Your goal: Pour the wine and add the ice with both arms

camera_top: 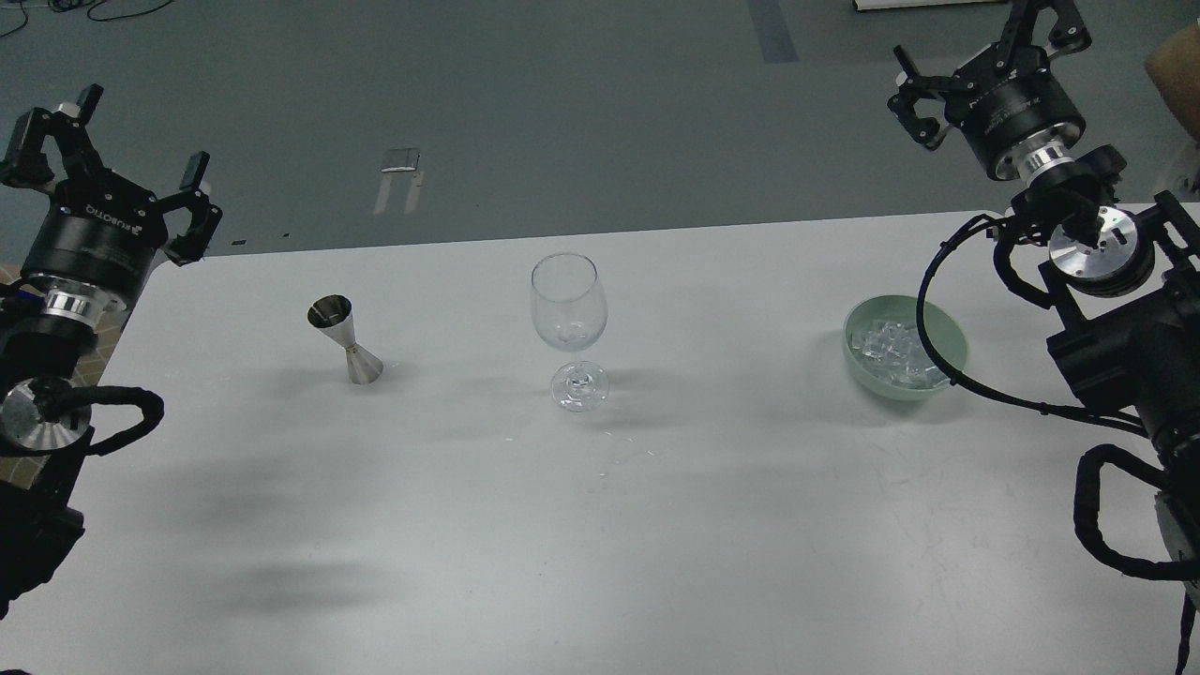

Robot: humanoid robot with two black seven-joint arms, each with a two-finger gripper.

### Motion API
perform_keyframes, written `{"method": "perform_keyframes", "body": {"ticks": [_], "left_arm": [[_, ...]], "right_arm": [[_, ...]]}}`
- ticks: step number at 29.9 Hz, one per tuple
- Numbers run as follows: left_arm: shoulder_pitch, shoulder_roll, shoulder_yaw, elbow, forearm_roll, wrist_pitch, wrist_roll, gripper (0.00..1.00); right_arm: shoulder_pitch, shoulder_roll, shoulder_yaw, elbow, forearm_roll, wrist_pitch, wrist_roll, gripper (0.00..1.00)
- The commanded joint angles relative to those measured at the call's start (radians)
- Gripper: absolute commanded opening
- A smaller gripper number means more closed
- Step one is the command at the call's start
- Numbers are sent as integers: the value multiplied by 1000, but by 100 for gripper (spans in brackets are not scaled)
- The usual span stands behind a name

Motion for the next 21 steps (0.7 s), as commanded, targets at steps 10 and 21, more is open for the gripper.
{"method": "perform_keyframes", "body": {"ticks": [10, 21], "left_arm": [[501, 179, -189, -377, 5, -10, -16, 97], [667, 194, -218, -536, 513, 36, -30, 86]], "right_arm": [[-42, 0, 5, 26, 1, 1, 2, 100], [-68, 6, 6, 27, 2, 4, 2, 100]]}}
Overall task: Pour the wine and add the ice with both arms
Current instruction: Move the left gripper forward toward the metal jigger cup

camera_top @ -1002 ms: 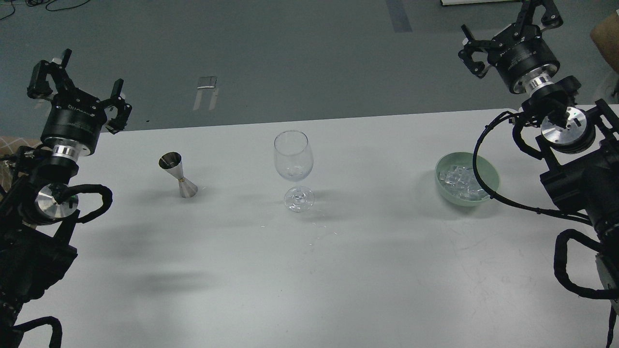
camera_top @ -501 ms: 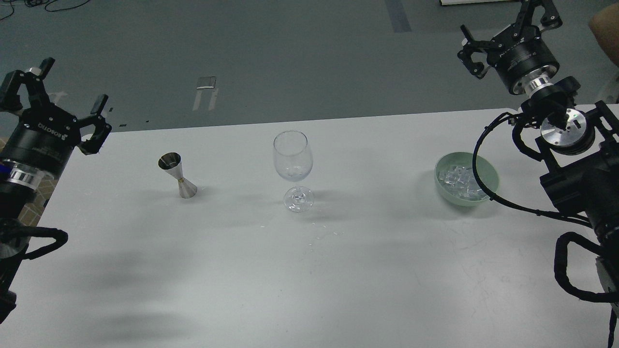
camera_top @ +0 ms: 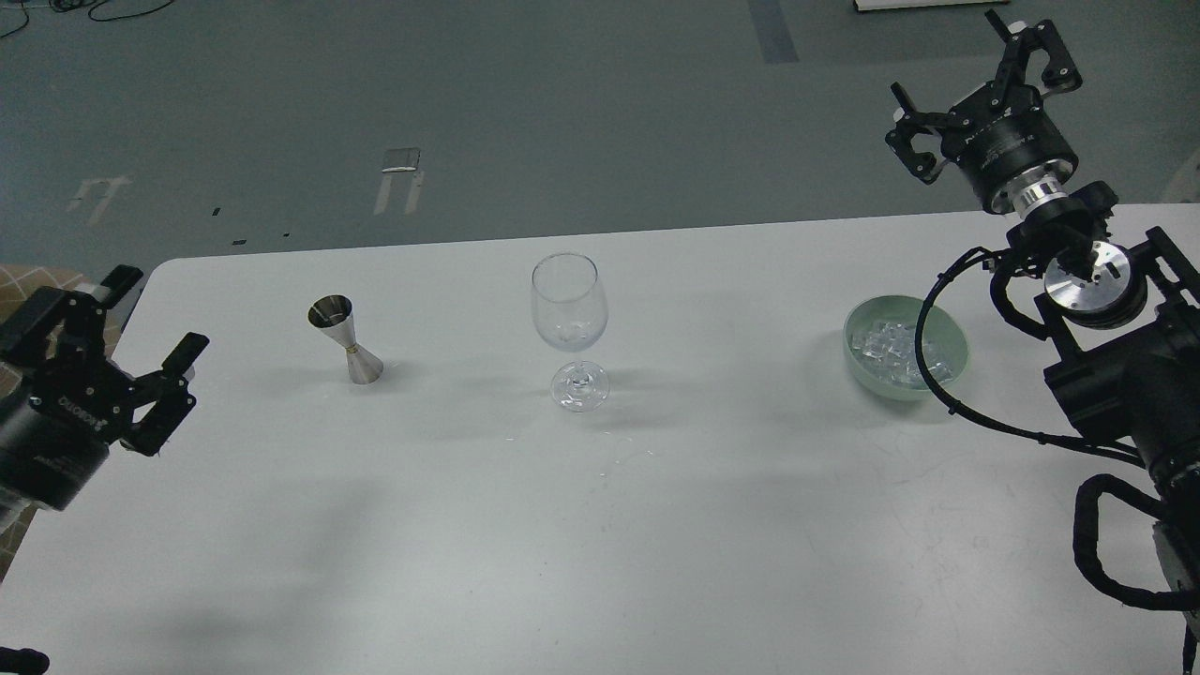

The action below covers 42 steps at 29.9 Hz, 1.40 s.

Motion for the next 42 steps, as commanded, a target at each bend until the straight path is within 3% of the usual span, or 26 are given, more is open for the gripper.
{"method": "perform_keyframes", "body": {"ticks": [1, 12, 14, 22, 25, 31, 42], "left_arm": [[6, -3, 16, -29, 261, 81, -1, 86], [4, 2, 20, -63, 389, 123, 5, 86], [3, -7, 10, -64, 357, 113, 16, 91], [17, -53, 42, -29, -118, 92, 18, 98], [21, -100, 50, 8, -146, 97, 5, 98], [6, -285, 27, 51, -148, 97, 22, 98], [-79, -398, 25, 82, -180, 90, 22, 98]], "right_arm": [[-1, 0, 0, 2, 2, 3, 0, 100], [-9, -4, 0, 40, 2, 7, 0, 100], [-9, -4, 0, 42, 2, 7, 0, 100], [-29, -7, 0, 57, 0, 6, -2, 100], [-47, -9, 0, 75, 0, 6, -2, 100], [-62, -10, -2, 81, -1, 7, -3, 100], [-78, -9, -2, 84, -1, 6, -2, 100]]}}
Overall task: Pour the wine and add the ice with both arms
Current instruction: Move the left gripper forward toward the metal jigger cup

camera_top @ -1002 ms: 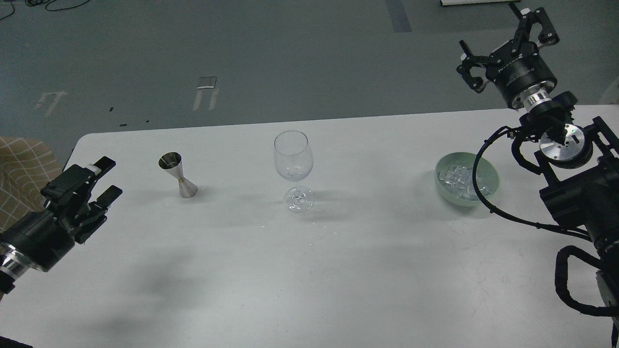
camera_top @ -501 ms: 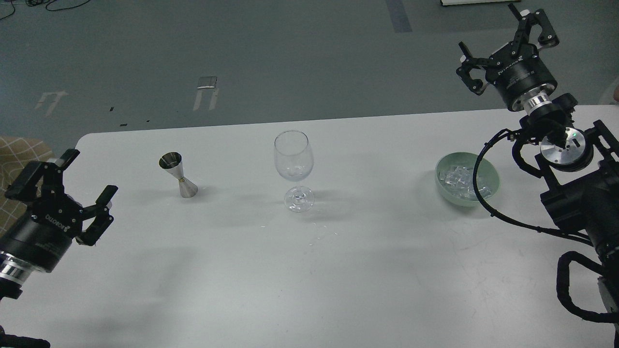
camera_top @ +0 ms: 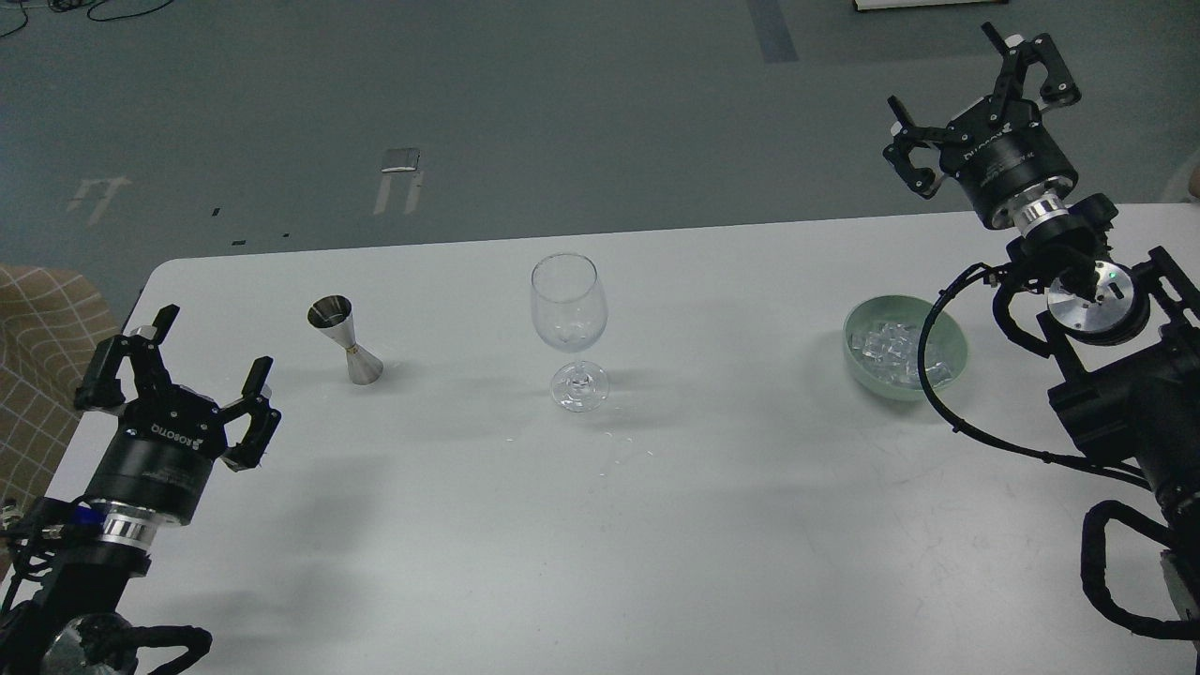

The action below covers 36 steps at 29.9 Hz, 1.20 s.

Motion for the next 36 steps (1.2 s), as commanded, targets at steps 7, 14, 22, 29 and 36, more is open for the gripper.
{"method": "perform_keyframes", "body": {"ticks": [7, 14, 22, 29, 36], "left_arm": [[-14, -102, 0, -10, -189, 15, 82, 98], [-13, -197, 3, -15, -251, 81, 92, 98], [21, -234, -5, -56, -272, 79, 84, 76], [27, -268, -5, -52, -278, 130, 85, 67], [-2, -269, -18, -21, -300, 164, 102, 68]], "right_arm": [[-44, -1, 2, 35, 0, -8, 2, 100], [-48, -21, 8, 35, 2, -8, 2, 100], [-48, -31, 11, 34, 2, -5, 2, 100], [-48, -28, 11, 35, 2, -5, 2, 100], [-50, -24, 11, 34, 2, -5, 2, 100]]}}
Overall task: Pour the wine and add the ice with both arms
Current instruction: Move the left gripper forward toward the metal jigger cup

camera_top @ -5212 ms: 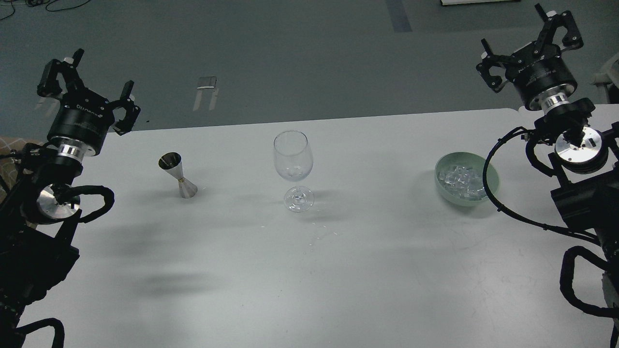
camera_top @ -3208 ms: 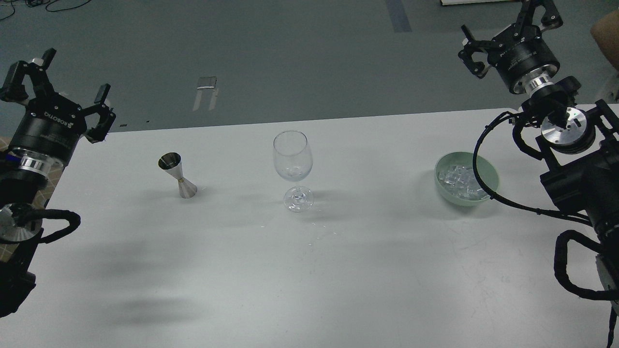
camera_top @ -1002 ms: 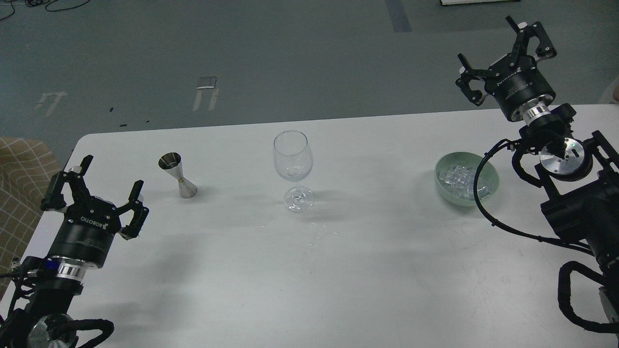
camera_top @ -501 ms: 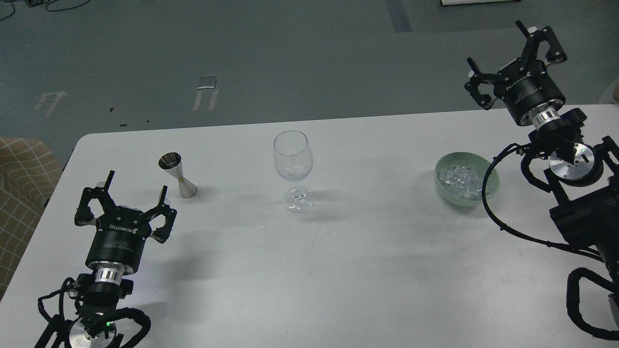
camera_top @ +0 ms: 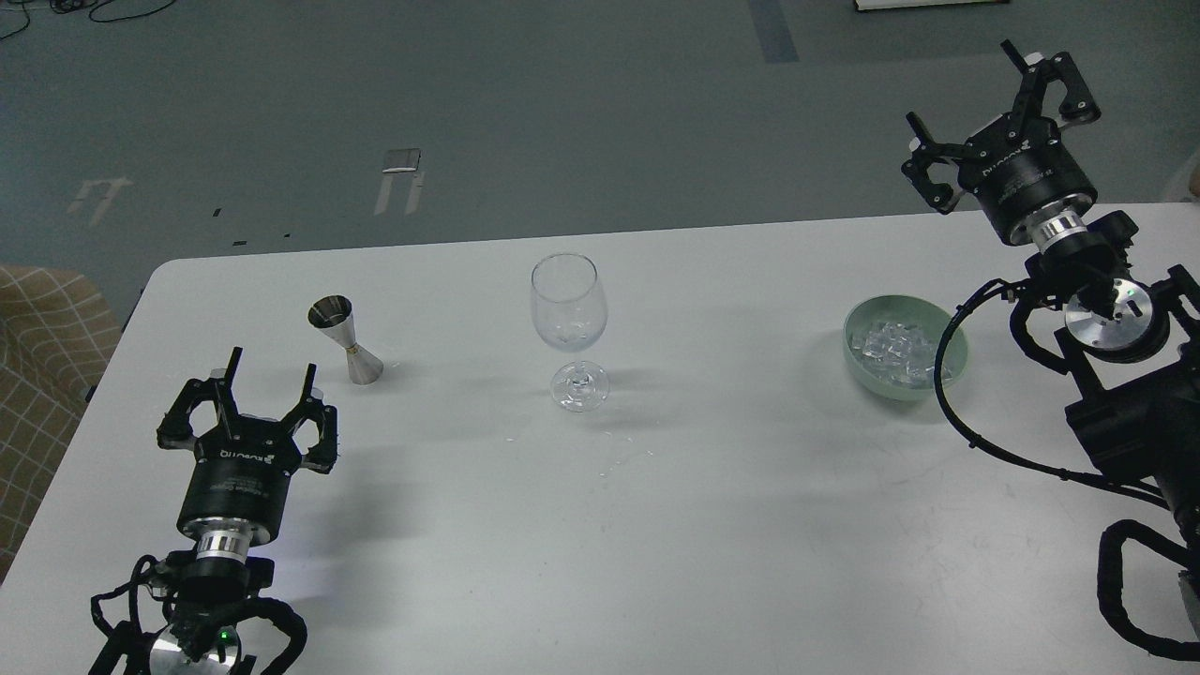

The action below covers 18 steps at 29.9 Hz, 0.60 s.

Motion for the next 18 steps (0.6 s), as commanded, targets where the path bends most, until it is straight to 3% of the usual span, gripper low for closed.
{"method": "perform_keyframes", "body": {"ticks": [1, 12, 18], "left_arm": [[-11, -9, -13, 12, -8, 5, 10, 68], [-53, -101, -11, 92, -4, 20, 22, 69], [-183, -121, -11, 261, -6, 13, 22, 72]], "right_arm": [[0, 0, 0, -2, 0, 0, -2, 100], [-12, -6, 1, -2, 0, -6, 0, 100], [-18, -6, 0, -5, -2, -6, 0, 100]]}}
